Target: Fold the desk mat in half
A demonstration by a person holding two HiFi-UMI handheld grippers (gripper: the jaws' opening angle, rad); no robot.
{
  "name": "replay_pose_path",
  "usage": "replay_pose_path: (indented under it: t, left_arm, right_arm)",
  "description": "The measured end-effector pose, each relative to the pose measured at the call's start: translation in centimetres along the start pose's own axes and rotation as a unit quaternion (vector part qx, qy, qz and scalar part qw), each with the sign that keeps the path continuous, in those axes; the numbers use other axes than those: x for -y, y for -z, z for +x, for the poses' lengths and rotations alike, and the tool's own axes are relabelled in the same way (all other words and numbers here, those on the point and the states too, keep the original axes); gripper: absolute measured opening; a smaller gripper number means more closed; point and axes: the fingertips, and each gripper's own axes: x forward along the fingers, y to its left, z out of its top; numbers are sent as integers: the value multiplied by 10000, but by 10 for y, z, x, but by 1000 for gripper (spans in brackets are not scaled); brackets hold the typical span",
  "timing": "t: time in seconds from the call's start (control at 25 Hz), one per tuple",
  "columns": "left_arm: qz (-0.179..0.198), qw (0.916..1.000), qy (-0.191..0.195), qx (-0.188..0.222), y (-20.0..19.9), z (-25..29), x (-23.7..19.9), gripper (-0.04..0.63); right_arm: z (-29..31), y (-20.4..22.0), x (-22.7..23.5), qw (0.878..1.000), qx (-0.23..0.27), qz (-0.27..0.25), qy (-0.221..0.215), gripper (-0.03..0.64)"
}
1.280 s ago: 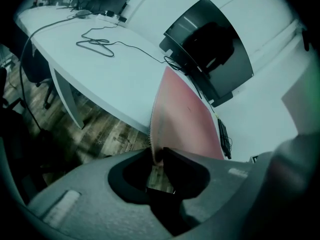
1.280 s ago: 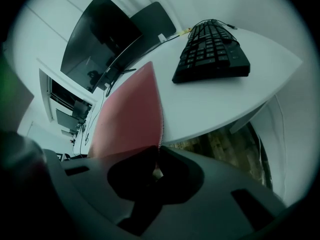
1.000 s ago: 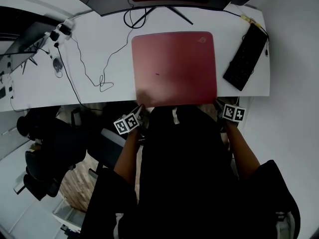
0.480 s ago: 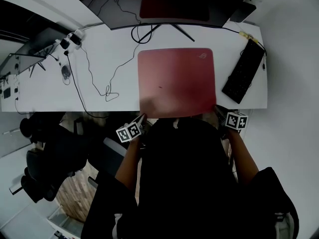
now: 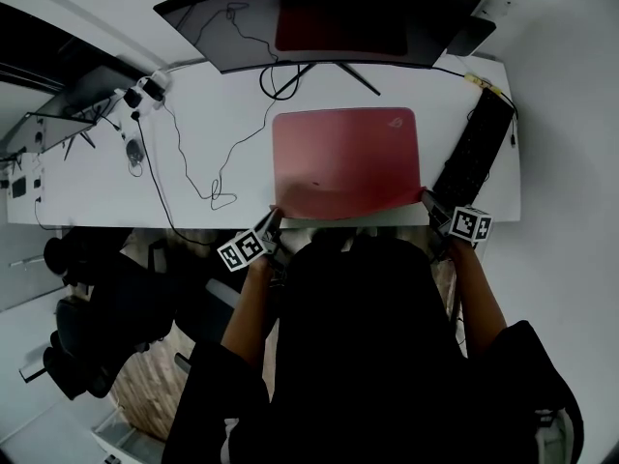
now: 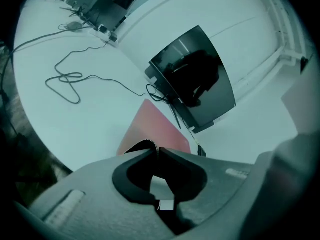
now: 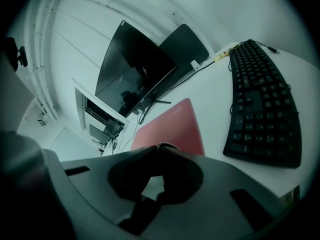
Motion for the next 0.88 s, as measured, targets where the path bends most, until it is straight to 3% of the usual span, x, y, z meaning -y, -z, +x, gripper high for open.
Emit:
replay_pose_path:
  t: [0.4, 0.6, 0.88]
  left_arm:
    - [157, 9994, 171, 256, -72, 44, 20, 35]
    - [308, 9992, 188, 177, -97, 70, 26, 35]
    - [205, 9997, 76, 145, -120, 103, 16, 37]
  right_arm:
    - [26, -56, -1, 9985, 437, 330, -89, 18]
    - [43, -76, 9, 9993, 337, 172, 54, 21]
    - [75, -102, 25, 9988, 347, 204, 267, 23]
